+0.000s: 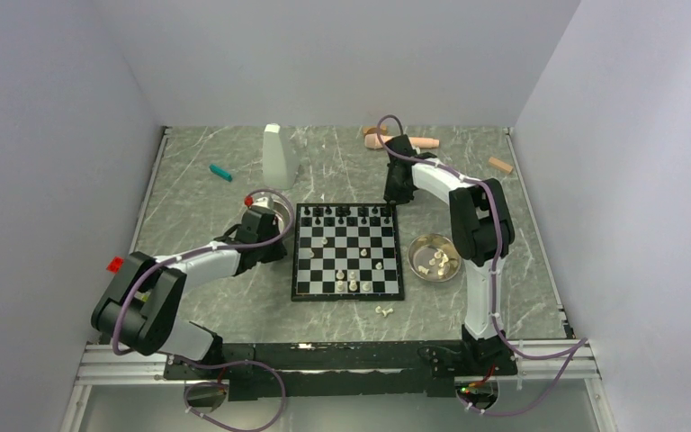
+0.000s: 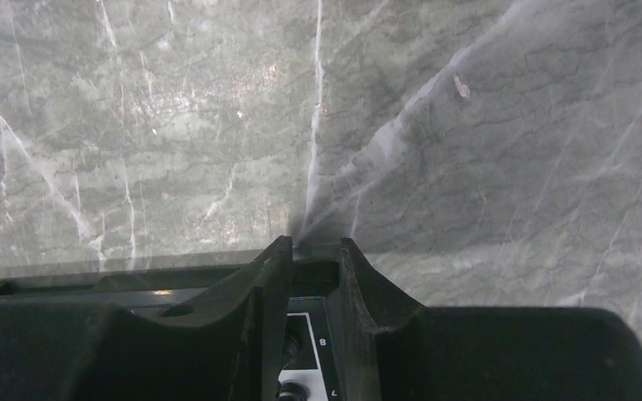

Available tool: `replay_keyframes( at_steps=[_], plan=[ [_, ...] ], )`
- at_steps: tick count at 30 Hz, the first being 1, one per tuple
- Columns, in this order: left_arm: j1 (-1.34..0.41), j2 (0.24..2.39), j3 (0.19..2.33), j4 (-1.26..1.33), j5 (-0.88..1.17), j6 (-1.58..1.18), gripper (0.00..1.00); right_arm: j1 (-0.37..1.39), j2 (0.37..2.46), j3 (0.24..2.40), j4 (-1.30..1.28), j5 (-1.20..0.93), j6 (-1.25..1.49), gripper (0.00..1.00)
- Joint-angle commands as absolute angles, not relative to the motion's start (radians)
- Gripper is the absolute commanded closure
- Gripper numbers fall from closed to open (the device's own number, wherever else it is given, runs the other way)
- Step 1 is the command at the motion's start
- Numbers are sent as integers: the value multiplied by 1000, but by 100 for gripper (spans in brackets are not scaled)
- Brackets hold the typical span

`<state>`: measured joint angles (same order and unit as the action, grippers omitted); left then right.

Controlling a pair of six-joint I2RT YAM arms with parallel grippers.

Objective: Set up the chess pieces on the board

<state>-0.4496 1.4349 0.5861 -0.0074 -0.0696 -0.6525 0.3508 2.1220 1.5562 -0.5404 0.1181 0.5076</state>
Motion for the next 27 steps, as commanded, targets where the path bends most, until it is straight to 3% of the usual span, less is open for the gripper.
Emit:
replay_keyframes(
  at_steps=[1,12,22,27],
  plan=[
    [-457,1426,540,-64,-66,-666,90,374,2092,1515,-609,60,525,68],
    [-462,1368,501,-81,-57,-680,91,380,2065,1466,-565,50,544,67],
    [-481,1287,464,-114,-45,-699,91,357,1980,1600,-567,183,510,58],
    [-510,1250,436,-112,-33,-727,91,347,1871,1544,-529,210,516,57]
  ],
)
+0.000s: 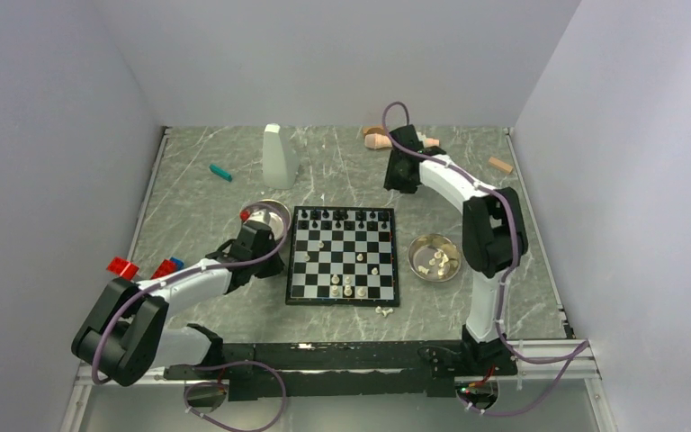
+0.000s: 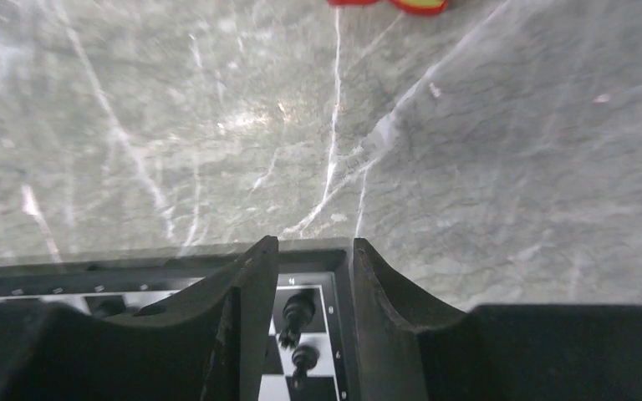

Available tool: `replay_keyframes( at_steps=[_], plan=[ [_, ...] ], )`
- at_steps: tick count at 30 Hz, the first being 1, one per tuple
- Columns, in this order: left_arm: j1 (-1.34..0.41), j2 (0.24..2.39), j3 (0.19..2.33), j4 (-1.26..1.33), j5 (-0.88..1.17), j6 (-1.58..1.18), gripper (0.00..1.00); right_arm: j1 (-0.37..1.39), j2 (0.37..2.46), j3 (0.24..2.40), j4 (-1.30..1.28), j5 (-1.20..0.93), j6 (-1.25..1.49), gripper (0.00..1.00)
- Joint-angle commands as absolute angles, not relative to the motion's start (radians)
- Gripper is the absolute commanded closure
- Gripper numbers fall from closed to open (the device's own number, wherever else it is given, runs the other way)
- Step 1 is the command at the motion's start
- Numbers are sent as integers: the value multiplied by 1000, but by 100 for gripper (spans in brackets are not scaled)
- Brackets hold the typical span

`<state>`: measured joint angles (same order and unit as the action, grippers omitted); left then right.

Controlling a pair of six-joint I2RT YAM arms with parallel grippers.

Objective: Set up the chess pieces on the board

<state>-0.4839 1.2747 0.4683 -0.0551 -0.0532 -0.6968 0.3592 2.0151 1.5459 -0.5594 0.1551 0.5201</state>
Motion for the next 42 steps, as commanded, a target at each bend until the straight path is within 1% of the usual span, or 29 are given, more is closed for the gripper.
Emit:
replay_keyframes(
  at_steps=[1,8,14,19,22,29,33,37,42],
  plan=[
    [-519,1246,431,-111,-31,-734,91,346,1844,1518,-517,207,518,57],
    [-582,1240,414,-117,-38,-780,91,343,1690,1359,-500,171,531,57],
    [-616,1213,410,-154,-70,-808,91,344,1536,1212,-486,146,531,55],
    [-616,1139,451,-271,-149,-795,87,354,1329,1061,-473,50,506,53],
    [-616,1090,481,-321,-183,-776,85,369,1219,982,-514,-6,482,53],
    [-610,1032,545,-399,-225,-751,79,524,954,779,-477,-89,511,54],
    [-593,1010,567,-418,-218,-750,75,584,959,769,-561,-163,499,56],
    [-560,1004,589,-416,-197,-734,75,696,1008,764,-595,-112,501,57],
    [-542,1013,611,-428,-195,-716,76,782,1077,749,-615,-64,522,57]
  ],
)
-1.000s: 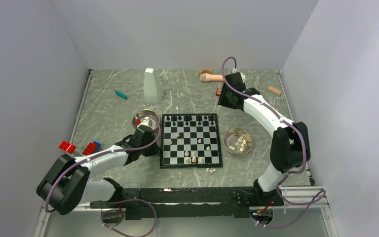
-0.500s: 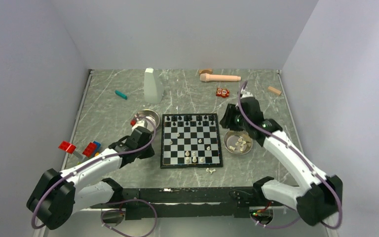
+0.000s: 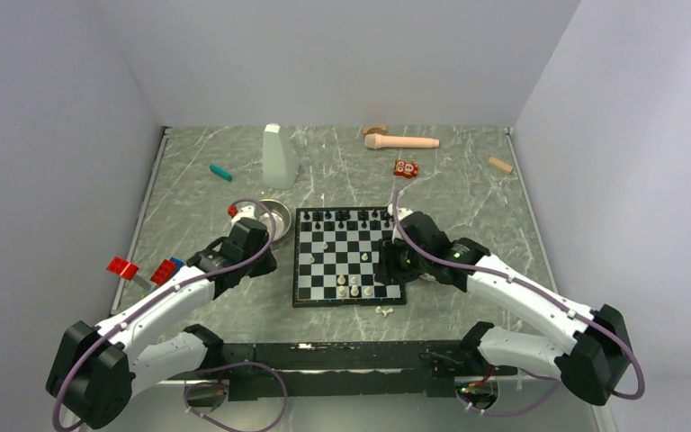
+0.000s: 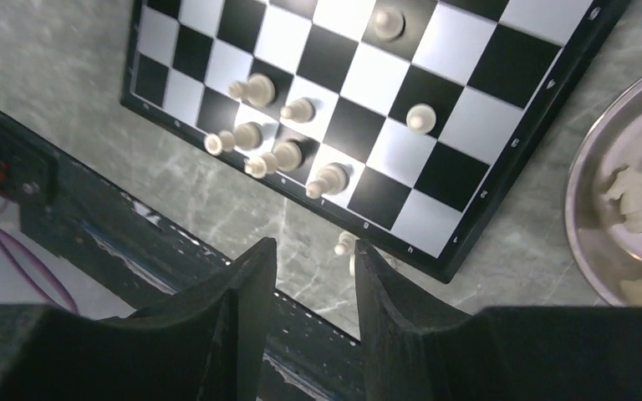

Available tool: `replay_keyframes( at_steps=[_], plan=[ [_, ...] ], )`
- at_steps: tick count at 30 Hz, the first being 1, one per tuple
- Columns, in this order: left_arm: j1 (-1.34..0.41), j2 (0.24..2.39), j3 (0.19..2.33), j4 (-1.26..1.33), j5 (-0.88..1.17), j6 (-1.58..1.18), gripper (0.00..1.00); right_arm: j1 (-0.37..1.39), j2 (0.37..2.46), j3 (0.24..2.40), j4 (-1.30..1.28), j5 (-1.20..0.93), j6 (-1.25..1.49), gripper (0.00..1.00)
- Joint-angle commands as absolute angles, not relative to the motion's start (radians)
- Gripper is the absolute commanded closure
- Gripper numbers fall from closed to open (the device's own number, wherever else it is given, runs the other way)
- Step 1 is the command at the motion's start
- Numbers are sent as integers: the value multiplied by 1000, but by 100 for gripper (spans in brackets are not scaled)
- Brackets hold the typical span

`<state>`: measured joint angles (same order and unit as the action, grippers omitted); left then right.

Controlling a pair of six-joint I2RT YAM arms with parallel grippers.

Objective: Set up the chess pieces on the board

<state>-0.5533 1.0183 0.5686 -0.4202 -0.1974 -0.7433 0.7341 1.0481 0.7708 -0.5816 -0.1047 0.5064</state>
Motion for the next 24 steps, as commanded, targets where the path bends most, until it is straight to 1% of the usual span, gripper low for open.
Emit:
replay_keyframes(
  at_steps=[1,13,24],
  plan=[
    [-540,1010,607,-422,-191,-718,75,799,1081,736,-611,-57,533,57],
    [-537,1039,590,-398,-165,-725,77,885,1150,644,-551,-15,616,57],
    [-538,1041,583,-385,-152,-725,77,912,1239,662,-498,-3,634,59]
  ],
)
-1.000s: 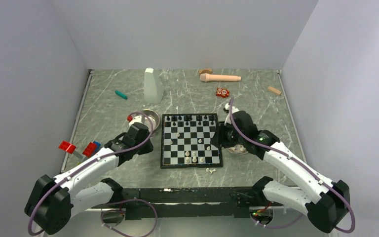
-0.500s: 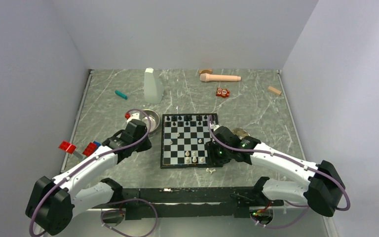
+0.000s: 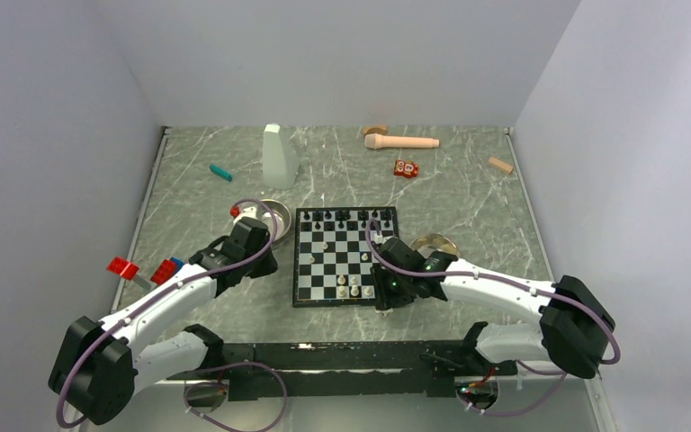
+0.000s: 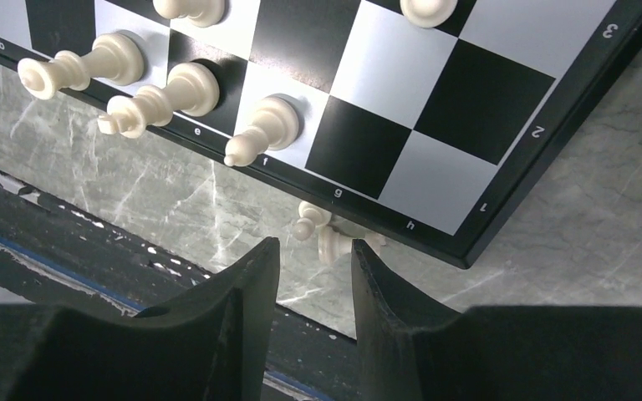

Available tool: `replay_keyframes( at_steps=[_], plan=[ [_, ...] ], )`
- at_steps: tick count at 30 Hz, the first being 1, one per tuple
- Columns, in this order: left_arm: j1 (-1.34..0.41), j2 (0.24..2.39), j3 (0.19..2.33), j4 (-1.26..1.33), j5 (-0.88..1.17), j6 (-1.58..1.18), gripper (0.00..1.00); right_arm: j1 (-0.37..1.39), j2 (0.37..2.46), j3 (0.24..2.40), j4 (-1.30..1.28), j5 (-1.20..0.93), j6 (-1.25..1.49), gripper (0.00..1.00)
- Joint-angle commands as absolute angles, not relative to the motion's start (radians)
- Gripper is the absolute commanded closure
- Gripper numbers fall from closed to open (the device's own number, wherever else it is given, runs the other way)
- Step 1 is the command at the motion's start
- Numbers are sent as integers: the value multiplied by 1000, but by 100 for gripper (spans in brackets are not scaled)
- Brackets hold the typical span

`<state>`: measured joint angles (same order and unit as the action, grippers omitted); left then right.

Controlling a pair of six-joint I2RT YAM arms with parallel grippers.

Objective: Set up the chess pieces on the board

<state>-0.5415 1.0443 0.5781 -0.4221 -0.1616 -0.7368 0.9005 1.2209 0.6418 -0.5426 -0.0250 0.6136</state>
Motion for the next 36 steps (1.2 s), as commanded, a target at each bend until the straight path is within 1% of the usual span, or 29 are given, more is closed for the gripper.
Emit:
replay_keyframes(
  at_steps=[1,16,29,36],
  plan=[
    [-538,1042,582,-386,-151,-724,78,914,1244,664,-496,-4,635,60],
    [-537,1031,568,-381,-150,-729,78,931,1292,681,-482,-3,637,67],
    [-537,1028,562,-377,-148,-731,78,934,1275,679,-473,-3,647,82],
    [-537,1029,563,-378,-145,-730,78,935,1263,688,-485,22,653,88]
  ],
)
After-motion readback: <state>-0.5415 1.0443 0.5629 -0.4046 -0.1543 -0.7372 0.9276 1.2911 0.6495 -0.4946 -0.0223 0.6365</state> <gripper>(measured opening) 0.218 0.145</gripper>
